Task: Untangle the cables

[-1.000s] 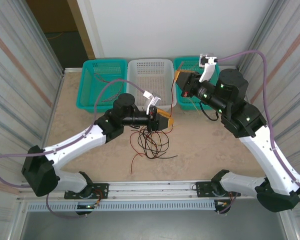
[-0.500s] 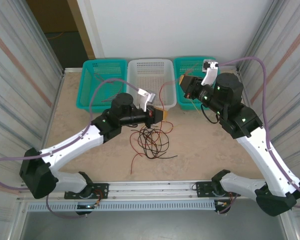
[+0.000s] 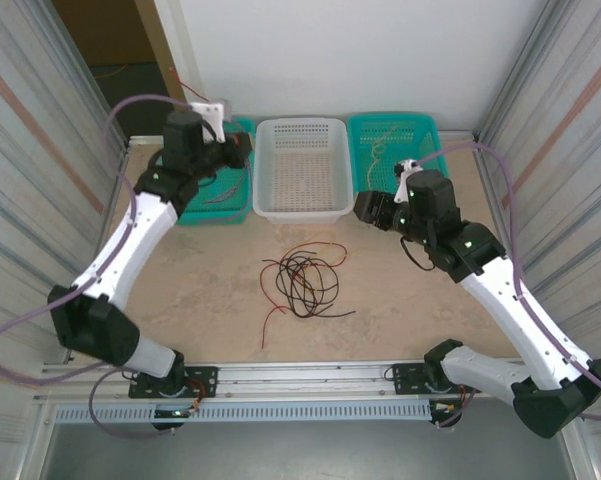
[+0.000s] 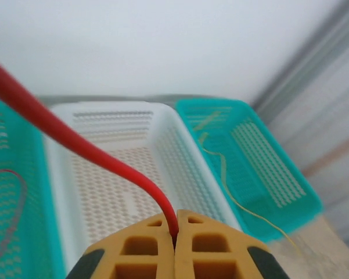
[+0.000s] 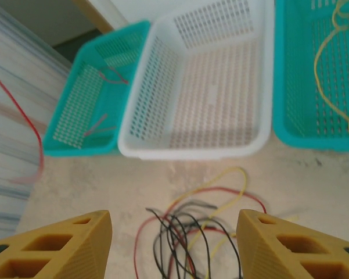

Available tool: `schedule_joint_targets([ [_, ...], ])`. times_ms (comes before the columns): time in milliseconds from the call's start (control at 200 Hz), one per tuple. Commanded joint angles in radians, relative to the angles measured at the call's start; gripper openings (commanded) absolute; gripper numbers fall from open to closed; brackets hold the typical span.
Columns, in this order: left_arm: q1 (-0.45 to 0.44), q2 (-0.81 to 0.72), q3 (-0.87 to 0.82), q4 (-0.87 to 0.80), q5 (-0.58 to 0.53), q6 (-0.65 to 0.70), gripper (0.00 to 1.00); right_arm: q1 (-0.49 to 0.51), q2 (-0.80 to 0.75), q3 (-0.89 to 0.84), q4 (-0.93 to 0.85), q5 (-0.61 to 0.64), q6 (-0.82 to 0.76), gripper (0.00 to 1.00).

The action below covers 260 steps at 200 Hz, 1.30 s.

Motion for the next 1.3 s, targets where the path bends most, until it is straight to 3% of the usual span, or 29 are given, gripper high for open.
schedule_joint_targets([
  [0,0.079,0.126,0.140,-0.115,-0.017,0.058,0.00,0.036,-0.019,-0.054,-0.011,-0.019,0.054,0.57],
  [250,0.137,0.456,0.510,-0.288,-0.088,0.237,0.00,0.102,0.038,-0.138,0.040,-0.037,0.093,0.53],
  [526,0.220,0.711,0.675,-0.398,-0.034,0.192,0.00,0.098,0.112,-0.182,0.029,-0.053,0.104,0.51],
  [636,0.224,0.743,0.680,-0.416,0.005,0.199,0.43,0.093,0.141,-0.179,0.041,-0.060,0.101,0.50],
  [706,0.222,0.729,0.658,-0.407,0.020,0.202,0.57,0.091,0.163,-0.174,0.055,-0.069,0.101,0.50],
  [842,0.219,0.654,0.593,-0.380,0.013,0.200,0.65,0.098,0.196,-0.149,0.058,-0.070,0.103,0.49],
  [1082,0.216,0.417,0.430,-0.360,0.045,0.111,0.64,0.134,0.202,-0.131,0.014,-0.037,0.111,0.53],
  [1212,0.180,0.197,0.184,-0.245,0.114,0.028,0.63,0.168,0.236,-0.122,-0.022,-0.009,0.121,0.54],
  [1297,0.106,0.050,0.006,-0.188,0.120,0.000,0.63,0.192,0.283,-0.105,-0.035,0.002,0.126,0.54],
])
